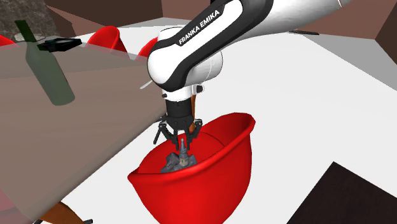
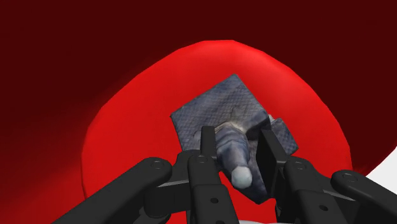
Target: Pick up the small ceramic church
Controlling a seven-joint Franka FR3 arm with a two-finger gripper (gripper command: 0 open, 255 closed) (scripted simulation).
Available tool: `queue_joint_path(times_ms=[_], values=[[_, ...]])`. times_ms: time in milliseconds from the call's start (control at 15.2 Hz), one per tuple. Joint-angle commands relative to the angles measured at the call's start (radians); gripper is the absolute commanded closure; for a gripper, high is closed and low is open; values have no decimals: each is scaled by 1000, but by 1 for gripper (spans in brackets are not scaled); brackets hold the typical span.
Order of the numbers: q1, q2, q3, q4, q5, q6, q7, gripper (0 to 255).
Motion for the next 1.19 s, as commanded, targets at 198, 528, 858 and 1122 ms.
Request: queue_joint_path(times_ms=[198, 528, 858, 1122], values=[[0, 0, 0, 0, 0, 0, 0, 255], [-2, -23, 2, 5, 2, -28, 3, 255], [-5, -60, 5, 20, 6, -79, 8, 255], [-7, -86, 7, 36, 8, -121, 13, 255]])
